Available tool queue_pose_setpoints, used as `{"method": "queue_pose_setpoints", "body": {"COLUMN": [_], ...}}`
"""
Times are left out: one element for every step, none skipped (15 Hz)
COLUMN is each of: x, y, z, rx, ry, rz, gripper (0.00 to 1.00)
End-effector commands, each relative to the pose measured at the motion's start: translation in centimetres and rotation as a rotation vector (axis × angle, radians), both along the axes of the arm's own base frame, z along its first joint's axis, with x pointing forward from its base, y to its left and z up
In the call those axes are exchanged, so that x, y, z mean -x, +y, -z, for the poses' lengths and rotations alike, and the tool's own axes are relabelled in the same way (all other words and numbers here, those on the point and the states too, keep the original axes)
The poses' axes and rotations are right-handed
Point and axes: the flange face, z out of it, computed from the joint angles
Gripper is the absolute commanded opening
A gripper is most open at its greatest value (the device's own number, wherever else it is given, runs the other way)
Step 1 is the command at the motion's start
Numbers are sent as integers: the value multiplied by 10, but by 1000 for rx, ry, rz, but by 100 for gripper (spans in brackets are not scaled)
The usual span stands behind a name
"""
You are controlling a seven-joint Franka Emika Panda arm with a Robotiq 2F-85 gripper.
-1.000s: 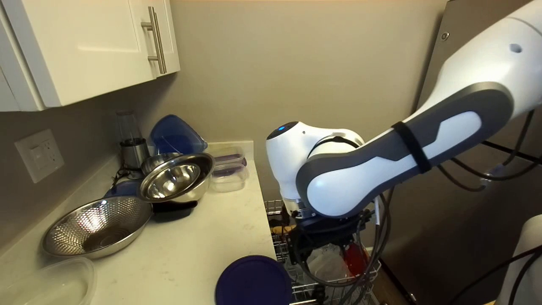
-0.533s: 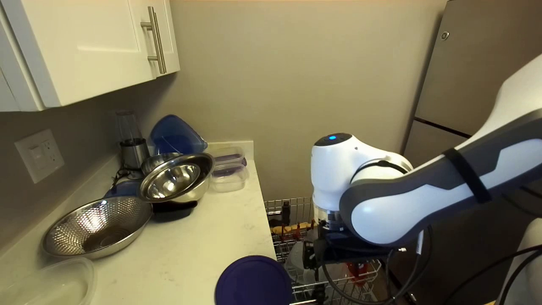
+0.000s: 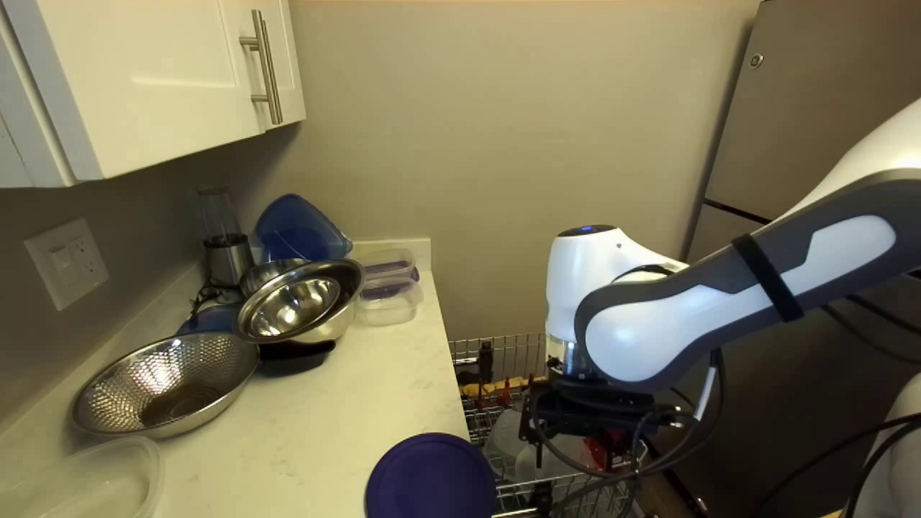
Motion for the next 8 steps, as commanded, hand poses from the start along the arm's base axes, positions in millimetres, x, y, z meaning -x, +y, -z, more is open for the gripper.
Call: {"method": "queue_pose_setpoints", "body": {"x": [-11, -17, -22, -29, -36, -44, -54, -62], "y": [-30, -40, -50, -56, -60, -62, -63, -63], "z": [-36, -45, -60, -72, -80, -86, -88, -90], "rx": [126, 168, 214, 251, 275, 272, 247, 221], "ry": [61, 92, 106, 122, 138, 154, 179, 195], "rz": [52, 50, 43, 38, 36, 38, 65, 108], "gripper": [100, 100, 100, 100, 100, 100, 100, 100]}}
